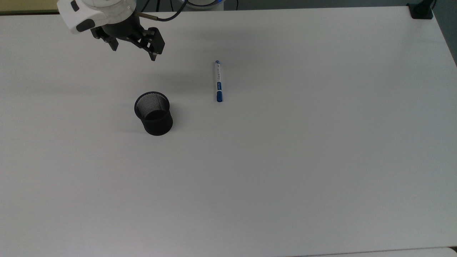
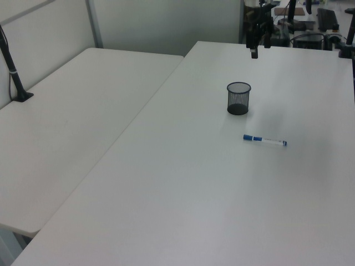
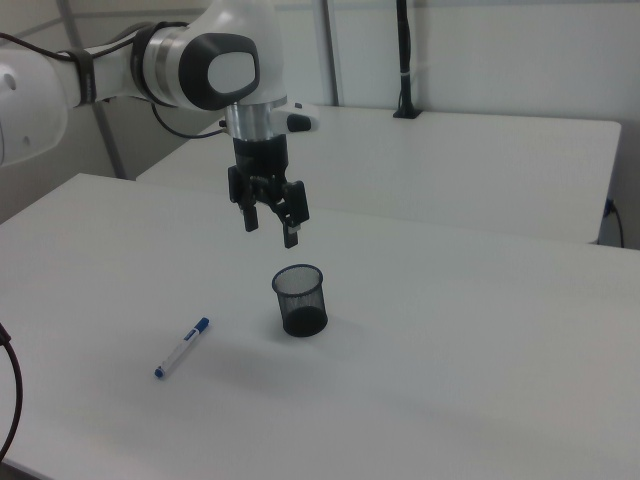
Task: Insert the marker
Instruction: 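Move the open gripper over the white blue-capped marker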
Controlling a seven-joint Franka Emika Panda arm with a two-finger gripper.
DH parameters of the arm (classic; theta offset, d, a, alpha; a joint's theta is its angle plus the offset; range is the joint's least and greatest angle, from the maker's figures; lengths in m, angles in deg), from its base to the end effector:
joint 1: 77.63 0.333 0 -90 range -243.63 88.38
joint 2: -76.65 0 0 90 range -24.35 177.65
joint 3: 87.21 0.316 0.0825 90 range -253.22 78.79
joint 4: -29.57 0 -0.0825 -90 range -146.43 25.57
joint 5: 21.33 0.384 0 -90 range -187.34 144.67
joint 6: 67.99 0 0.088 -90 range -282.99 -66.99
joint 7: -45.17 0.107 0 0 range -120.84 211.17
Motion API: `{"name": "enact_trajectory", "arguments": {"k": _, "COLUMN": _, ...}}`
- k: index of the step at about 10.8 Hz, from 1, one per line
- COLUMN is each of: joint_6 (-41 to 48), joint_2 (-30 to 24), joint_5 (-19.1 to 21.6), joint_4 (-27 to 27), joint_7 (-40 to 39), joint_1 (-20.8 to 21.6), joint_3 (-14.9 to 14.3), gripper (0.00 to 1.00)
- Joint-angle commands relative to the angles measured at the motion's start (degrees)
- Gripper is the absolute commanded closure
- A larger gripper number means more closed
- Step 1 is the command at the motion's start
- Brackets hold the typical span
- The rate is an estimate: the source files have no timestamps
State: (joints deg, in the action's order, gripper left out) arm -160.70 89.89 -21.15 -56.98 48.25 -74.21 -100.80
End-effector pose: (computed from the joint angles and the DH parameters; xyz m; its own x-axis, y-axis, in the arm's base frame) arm 0.6108 -0.0950 0.5243 0.9669 -0.2284 -0.1140 -0.2231 -0.9731 0.0569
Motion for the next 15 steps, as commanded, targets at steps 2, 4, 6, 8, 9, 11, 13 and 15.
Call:
{"name": "enact_trajectory", "arguments": {"k": 2, "joint_6": -0.1, "joint_2": -0.2, "joint_5": 0.8, "joint_4": -0.6, "joint_7": 1.2, "joint_1": 1.1, "joint_3": -0.3, "gripper": 0.00}}
{"name": "enact_trajectory", "arguments": {"k": 4, "joint_6": -4.5, "joint_2": 0.6, "joint_5": 4.0, "joint_4": -0.5, "joint_7": 1.1, "joint_1": 0.4, "joint_3": -0.6, "gripper": 0.00}}
{"name": "enact_trajectory", "arguments": {"k": 6, "joint_6": -6.5, "joint_2": 2.0, "joint_5": 5.0, "joint_4": -0.5, "joint_7": 0.8, "joint_1": 0.2, "joint_3": -0.6, "gripper": 0.00}}
{"name": "enact_trajectory", "arguments": {"k": 8, "joint_6": -6.5, "joint_2": 2.7, "joint_5": 5.0, "joint_4": -0.6, "joint_7": 0.3, "joint_1": 0.6, "joint_3": -0.4, "gripper": 0.00}}
{"name": "enact_trajectory", "arguments": {"k": 9, "joint_6": -6.3, "joint_2": 3.4, "joint_5": 5.0, "joint_4": -1.1, "joint_7": 0.1, "joint_1": 1.0, "joint_3": -0.1, "gripper": 0.00}}
{"name": "enact_trajectory", "arguments": {"k": 11, "joint_6": -6.5, "joint_2": 7.3, "joint_5": 4.6, "joint_4": -1.0, "joint_7": 0.1, "joint_1": 4.2, "joint_3": 0.4, "gripper": 0.00}}
{"name": "enact_trajectory", "arguments": {"k": 13, "joint_6": -5.9, "joint_2": 7.0, "joint_5": 5.1, "joint_4": -0.7, "joint_7": -1.4, "joint_1": 4.5, "joint_3": 0.4, "gripper": 0.00}}
{"name": "enact_trajectory", "arguments": {"k": 15, "joint_6": -5.9, "joint_2": 7.7, "joint_5": 5.0, "joint_4": -2.0, "joint_7": -1.9, "joint_1": 6.9, "joint_3": 1.5, "gripper": 0.00}}
